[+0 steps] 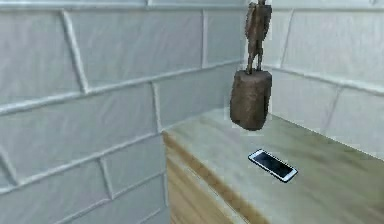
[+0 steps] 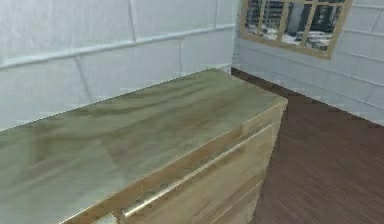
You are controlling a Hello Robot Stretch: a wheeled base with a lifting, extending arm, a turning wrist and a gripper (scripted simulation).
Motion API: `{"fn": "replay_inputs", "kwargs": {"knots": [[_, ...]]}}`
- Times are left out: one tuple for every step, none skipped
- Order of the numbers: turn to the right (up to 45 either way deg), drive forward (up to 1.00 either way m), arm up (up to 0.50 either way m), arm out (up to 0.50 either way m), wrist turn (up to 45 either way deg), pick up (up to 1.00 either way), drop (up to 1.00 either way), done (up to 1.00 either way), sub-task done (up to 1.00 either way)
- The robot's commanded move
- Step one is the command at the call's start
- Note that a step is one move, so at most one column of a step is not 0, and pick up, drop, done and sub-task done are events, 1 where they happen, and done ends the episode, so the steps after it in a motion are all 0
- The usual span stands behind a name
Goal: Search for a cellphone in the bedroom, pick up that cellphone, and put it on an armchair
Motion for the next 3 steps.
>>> {"fn": "replay_inputs", "kwargs": {"knots": [[-45.0, 0.0, 0.0, 0.0, 0.0, 0.0, 0.0, 0.0, 0.0], [-18.0, 0.0, 0.0, 0.0, 0.0, 0.0, 0.0, 0.0, 0.0], [0.0, 0.0, 0.5, 0.0, 0.0, 0.0, 0.0, 0.0, 0.0]]}}
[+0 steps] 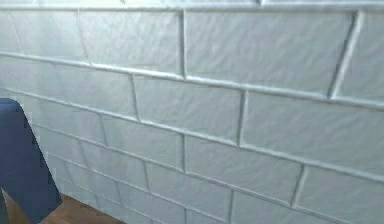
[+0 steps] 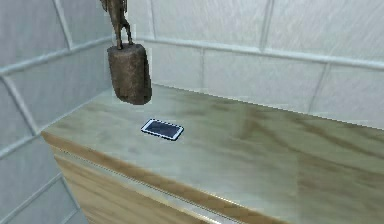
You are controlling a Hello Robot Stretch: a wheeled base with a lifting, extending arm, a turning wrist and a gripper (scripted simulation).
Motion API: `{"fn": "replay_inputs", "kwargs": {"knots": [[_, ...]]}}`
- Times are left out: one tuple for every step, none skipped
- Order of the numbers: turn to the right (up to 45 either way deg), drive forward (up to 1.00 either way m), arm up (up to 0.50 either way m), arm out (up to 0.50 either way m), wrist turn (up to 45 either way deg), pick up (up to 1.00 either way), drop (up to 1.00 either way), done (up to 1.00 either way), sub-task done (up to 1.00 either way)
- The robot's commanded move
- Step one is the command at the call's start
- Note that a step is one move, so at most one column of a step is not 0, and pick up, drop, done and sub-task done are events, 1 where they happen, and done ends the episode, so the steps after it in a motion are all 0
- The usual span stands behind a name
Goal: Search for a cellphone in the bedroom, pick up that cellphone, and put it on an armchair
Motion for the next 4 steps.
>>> {"fn": "replay_inputs", "kwargs": {"knots": [[0.0, 0.0, 0.38, 0.0, 0.0, 0.0, 0.0, 0.0, 0.0], [0.0, 0.0, 0.0, 0.24, 0.0, 0.0, 0.0, 0.0, 0.0], [0.0, 0.0, 0.0, 0.0, 45.0, 0.0, 0.0, 0.0, 0.0], [0.0, 0.0, 0.0, 0.0, 45.0, 0.0, 0.0, 0.0, 0.0]]}}
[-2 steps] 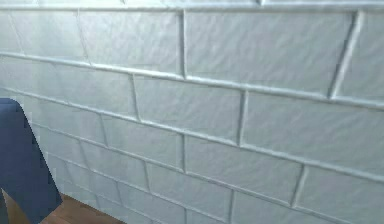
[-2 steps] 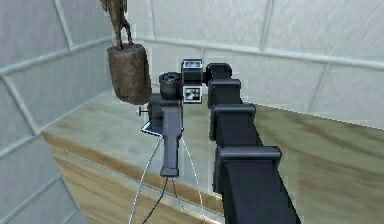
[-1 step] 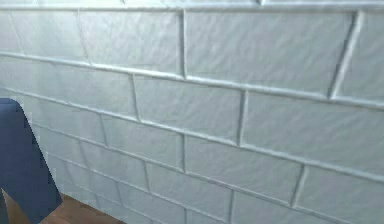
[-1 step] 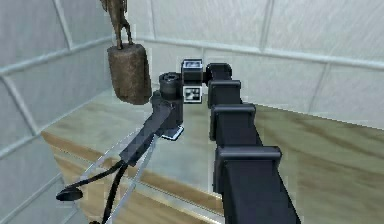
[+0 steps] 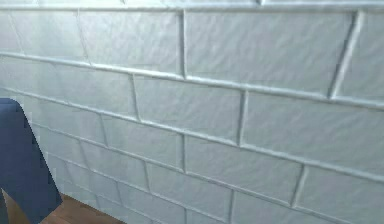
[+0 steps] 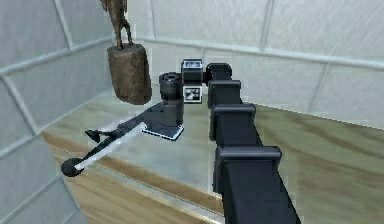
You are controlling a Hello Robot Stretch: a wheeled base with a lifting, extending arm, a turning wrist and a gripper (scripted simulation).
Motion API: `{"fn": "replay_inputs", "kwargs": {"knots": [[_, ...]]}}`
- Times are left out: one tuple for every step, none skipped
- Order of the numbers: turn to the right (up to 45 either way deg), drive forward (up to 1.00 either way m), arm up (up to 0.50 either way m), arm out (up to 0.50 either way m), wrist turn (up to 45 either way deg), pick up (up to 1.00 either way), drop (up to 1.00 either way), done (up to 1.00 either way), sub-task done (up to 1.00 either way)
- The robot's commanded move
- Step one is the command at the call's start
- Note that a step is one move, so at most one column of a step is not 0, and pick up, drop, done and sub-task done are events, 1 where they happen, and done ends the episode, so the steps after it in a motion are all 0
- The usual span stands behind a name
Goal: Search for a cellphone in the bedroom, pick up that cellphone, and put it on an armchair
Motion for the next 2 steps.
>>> {"fn": "replay_inputs", "kwargs": {"knots": [[0.0, 0.0, 0.0, 0.0, 45.0, 0.0, 0.0, 0.0, 0.0], [0.0, 0.0, 0.0, 0.0, 36.0, 0.0, 0.0, 0.0, 0.0]]}}
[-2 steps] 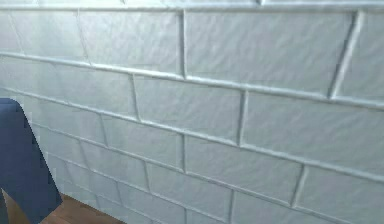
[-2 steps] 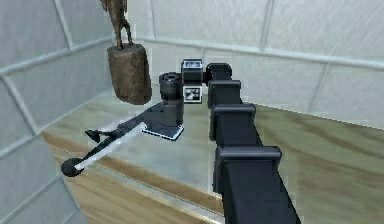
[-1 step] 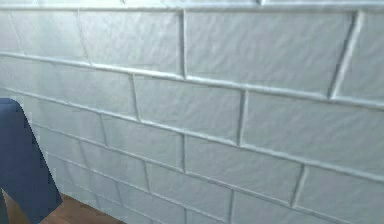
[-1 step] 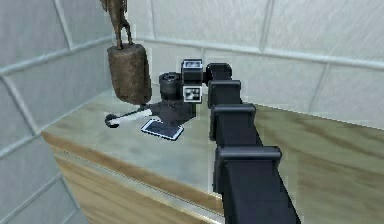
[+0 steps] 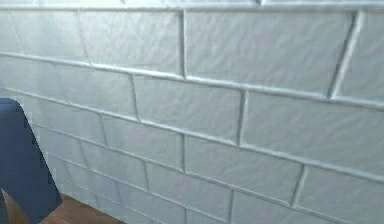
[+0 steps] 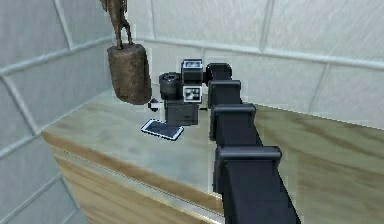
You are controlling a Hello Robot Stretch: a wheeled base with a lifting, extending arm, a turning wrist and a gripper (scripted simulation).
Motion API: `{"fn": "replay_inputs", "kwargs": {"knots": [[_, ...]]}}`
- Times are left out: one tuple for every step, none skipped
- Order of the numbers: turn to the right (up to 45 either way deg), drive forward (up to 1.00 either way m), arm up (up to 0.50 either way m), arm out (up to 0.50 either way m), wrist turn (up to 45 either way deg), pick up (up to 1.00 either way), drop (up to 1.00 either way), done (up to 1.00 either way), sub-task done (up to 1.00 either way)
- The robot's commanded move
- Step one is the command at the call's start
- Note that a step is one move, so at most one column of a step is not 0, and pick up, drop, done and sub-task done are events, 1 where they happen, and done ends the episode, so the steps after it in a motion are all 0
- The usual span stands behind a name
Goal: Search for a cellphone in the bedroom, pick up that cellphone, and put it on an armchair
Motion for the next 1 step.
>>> {"fn": "replay_inputs", "kwargs": {"knots": [[0.0, 0.0, -0.12, 0.0, 0.0, 0.0, 0.0, 0.0, 0.0]]}}
